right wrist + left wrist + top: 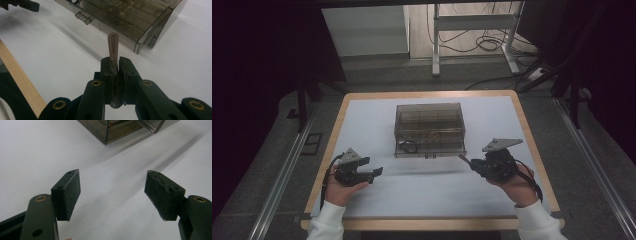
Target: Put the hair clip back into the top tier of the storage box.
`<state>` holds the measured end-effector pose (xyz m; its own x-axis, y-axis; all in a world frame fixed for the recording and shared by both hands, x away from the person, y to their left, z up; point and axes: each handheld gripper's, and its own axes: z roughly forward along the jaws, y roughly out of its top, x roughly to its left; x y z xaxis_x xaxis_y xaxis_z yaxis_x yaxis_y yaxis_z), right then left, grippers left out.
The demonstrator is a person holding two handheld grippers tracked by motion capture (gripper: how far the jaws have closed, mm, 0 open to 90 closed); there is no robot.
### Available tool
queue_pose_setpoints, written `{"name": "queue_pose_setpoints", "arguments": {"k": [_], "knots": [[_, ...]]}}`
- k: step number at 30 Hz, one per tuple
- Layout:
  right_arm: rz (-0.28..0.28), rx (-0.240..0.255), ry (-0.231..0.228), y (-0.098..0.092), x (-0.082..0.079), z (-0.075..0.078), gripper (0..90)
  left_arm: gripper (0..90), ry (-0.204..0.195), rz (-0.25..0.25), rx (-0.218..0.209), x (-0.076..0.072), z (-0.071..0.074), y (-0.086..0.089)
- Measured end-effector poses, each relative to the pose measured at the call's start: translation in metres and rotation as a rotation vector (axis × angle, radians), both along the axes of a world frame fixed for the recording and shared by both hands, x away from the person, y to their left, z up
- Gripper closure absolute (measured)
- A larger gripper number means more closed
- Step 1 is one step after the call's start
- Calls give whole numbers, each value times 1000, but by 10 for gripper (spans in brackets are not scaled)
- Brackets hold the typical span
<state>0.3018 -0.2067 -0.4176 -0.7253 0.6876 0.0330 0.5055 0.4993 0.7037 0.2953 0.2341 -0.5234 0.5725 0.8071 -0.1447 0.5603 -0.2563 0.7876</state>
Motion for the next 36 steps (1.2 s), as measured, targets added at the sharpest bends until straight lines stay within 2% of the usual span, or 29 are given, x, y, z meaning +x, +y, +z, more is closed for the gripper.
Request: {"name": "queue_pose_setpoints", "arguments": {"k": [15,36], "knots": [[16,28,-15,12,9,9,819,290,2,-1,4,0,0,0],[42,35,-20,31,26,12,819,290,0,4,-2,0,0,1]]}}
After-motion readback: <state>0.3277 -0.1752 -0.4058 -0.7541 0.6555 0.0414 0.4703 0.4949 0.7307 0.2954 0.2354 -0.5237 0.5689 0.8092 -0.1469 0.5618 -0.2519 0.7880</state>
